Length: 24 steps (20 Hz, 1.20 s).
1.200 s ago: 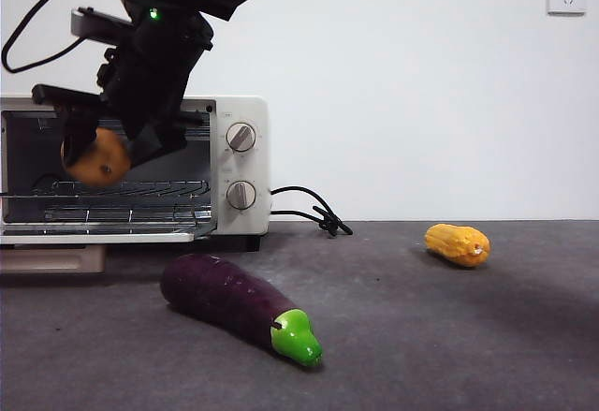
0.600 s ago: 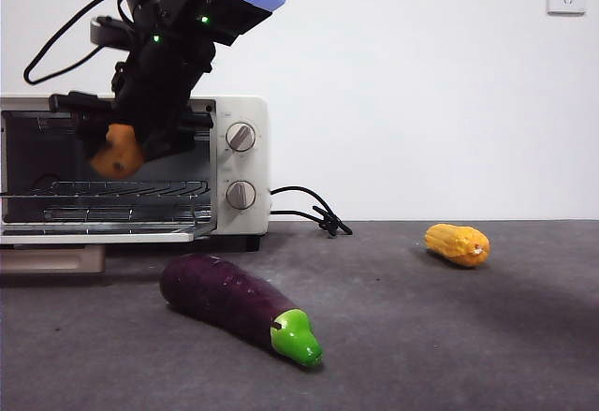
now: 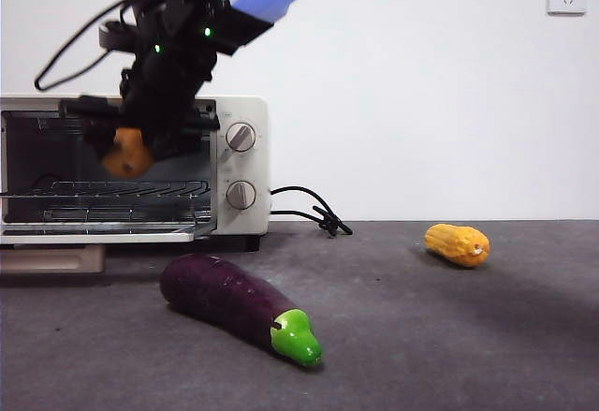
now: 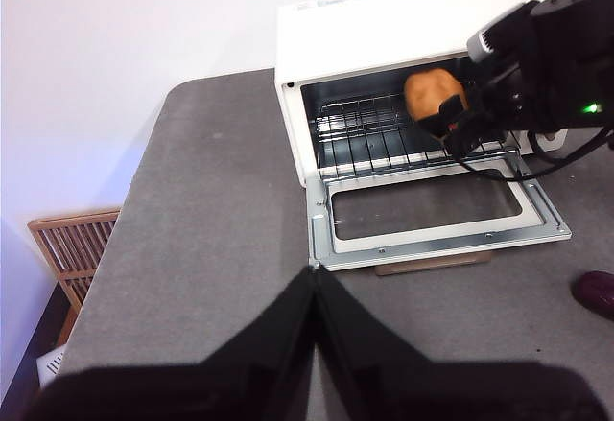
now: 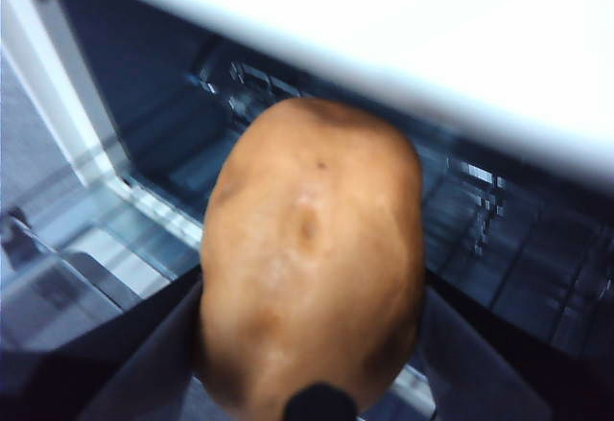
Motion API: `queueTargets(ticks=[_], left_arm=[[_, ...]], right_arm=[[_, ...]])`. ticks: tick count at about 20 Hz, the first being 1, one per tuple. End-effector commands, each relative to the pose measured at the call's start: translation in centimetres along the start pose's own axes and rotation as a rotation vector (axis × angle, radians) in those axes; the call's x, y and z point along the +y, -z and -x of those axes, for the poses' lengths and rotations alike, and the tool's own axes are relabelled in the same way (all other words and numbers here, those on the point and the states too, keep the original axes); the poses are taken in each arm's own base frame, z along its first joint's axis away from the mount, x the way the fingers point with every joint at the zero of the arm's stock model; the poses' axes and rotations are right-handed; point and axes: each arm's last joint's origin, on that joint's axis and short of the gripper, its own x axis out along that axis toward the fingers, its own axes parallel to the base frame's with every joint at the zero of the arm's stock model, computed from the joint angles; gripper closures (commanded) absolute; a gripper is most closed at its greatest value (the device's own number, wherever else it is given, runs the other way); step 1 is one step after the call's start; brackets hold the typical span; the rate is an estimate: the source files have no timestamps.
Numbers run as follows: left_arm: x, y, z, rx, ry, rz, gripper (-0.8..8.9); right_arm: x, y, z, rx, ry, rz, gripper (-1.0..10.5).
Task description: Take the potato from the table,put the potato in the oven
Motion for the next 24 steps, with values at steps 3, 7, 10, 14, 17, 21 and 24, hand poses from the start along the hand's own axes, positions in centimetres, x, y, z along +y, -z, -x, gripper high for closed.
queueTargets(ticks=[3, 7, 10, 14, 17, 21, 24], left_arm=[[0.0, -0.1, 0.0, -0.008, 0.006, 0.013, 8.18], [0.0, -0.1, 0.0, -0.008, 0.006, 0.013, 8.18], [0.0, -0.1, 0.0, -0.008, 0.006, 0.012, 8.18], [0.0, -0.1, 0.0, -0.008, 0.006, 0.012, 8.18], [0.0, -0.1, 0.0, -0.008, 0.006, 0.012, 8.18], [0.0, -0.1, 0.0, -0.008, 0.006, 0.012, 8.18], [0.0, -0.1, 0.0, -0.008, 0.006, 0.012, 8.18]], right_arm=[[-0.4, 2.0, -1.5, 0.037, 0.012, -0.044, 9.6], [-0.6, 1.8, -1.5, 0.023, 0.012, -0.047, 9.4], [-0.6, 1.5, -1.5, -0.015, 0.004, -0.055, 7.4], [-0.5, 1.4, -1.5, -0.025, -0.016, -0.057, 4.7], [-0.5, 1.3, -1.5, -0.035, -0.016, -0.061, 4.0], [-0.5, 1.2, -1.5, -0.042, -0.018, -0.09, 4.0], [-0.3, 0.9, -1.4, -0.041, -0.059, -0.182, 4.0]])
